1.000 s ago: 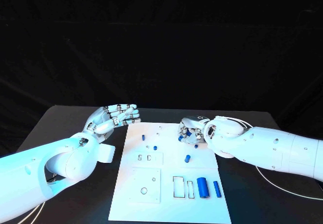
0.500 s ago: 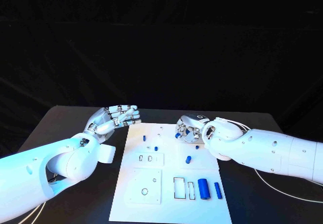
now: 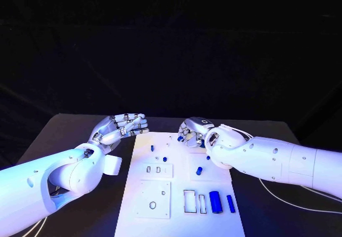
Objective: Assemble the parts on the task board
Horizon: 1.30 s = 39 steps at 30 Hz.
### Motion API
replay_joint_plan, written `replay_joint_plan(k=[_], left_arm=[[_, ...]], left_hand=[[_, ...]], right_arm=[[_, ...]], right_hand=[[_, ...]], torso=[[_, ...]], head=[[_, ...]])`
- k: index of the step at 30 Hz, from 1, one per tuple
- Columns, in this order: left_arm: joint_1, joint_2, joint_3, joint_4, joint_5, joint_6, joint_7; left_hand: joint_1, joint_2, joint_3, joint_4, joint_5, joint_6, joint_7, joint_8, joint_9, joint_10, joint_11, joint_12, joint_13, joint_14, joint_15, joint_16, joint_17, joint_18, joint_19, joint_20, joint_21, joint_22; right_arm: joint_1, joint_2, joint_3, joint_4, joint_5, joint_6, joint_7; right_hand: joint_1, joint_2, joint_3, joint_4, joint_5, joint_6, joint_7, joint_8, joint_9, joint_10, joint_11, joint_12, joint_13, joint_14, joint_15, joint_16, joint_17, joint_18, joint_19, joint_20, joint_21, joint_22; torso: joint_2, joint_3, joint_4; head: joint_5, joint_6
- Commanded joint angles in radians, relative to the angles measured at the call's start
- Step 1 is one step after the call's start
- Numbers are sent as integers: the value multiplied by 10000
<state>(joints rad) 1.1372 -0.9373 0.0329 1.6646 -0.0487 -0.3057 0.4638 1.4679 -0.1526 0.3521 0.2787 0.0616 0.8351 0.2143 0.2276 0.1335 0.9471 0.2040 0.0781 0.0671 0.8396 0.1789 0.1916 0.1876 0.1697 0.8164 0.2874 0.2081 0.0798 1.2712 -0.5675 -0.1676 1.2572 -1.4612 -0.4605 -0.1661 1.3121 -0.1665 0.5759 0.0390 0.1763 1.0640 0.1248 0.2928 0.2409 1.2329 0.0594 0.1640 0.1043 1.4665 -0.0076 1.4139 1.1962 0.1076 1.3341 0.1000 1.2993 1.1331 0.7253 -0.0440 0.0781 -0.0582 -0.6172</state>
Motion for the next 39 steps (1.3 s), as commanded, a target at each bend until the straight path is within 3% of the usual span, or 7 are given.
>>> replay_joint_plan(k=[1,13,16,23,28,39], left_arm=[[15,44,10,9,27,199,28],[28,100,10,-3,24,218,16],[30,105,10,-7,23,220,13],[86,87,11,9,21,212,4],[121,117,10,-10,20,230,-7],[135,134,10,-38,20,241,-24]], left_hand=[[32,-40,-50,-34,-30,-69,423,-21,-9,-2,67,-20,-1,-66,32,-31,9,78,-85,-15,-53,-11],[32,-40,-50,-34,-30,-69,423,-21,-9,-2,67,-20,-1,-66,32,-31,9,78,-85,-15,-53,-11],[39,-37,-53,-40,-31,-76,428,-24,-11,-18,74,-35,-2,-75,35,-26,16,78,-93,-13,-56,-14],[39,-37,-53,-40,-31,-76,428,-24,-11,-18,74,-35,-2,-75,35,-26,16,78,-93,-13,-56,-14],[39,-37,-53,-40,-31,-76,428,-24,-11,-18,74,-35,-2,-75,35,-26,16,78,-93,-13,-56,-14],[39,-37,-53,-40,-31,-76,428,-24,-11,-18,74,-35,-2,-75,35,-26,16,78,-93,-13,-56,-14]], right_arm=[[-6,209,4,-217,68,-407,-118],[-139,844,6,-872,101,-435,-75],[-152,895,6,-938,102,-435,-75],[-159,985,8,-992,116,-460,-87],[-161,1077,8,-1082,119,-514,-105],[-164,1184,9,-1124,120,-491,-120]], right_hand=[[-4,64,53,4,-5,15,24,33,244,64,20,-10,9,376,-65,7,-26,-144,-22,-67,-45,-27],[-9,47,73,-2,-10,-34,40,35,266,49,29,-31,10,378,-61,18,-5,-138,-44,-68,-68,-58],[-13,40,75,-3,-12,-46,45,35,272,45,32,-35,10,379,-59,22,2,-139,-43,-68,-67,-55],[-25,27,77,0,-19,-68,53,36,282,42,38,-41,12,379,-55,24,4,-137,-49,-67,-72,-61],[-44,14,79,7,-32,-93,61,37,295,39,45,-48,15,380,-49,28,9,-134,-60,-65,-84,-75],[-56,6,81,11,-39,-108,65,39,304,36,48,-54,17,384,-46,38,29,-136,-58,-63,-81,-68]], torso=[[20,4,21],[28,6,25],[37,8,35],[58,0,-17],[69,2,13],[67,-10,7]], head=[[-1,13],[57,-60],[58,-63],[101,-41],[73,-46],[101,-86]])
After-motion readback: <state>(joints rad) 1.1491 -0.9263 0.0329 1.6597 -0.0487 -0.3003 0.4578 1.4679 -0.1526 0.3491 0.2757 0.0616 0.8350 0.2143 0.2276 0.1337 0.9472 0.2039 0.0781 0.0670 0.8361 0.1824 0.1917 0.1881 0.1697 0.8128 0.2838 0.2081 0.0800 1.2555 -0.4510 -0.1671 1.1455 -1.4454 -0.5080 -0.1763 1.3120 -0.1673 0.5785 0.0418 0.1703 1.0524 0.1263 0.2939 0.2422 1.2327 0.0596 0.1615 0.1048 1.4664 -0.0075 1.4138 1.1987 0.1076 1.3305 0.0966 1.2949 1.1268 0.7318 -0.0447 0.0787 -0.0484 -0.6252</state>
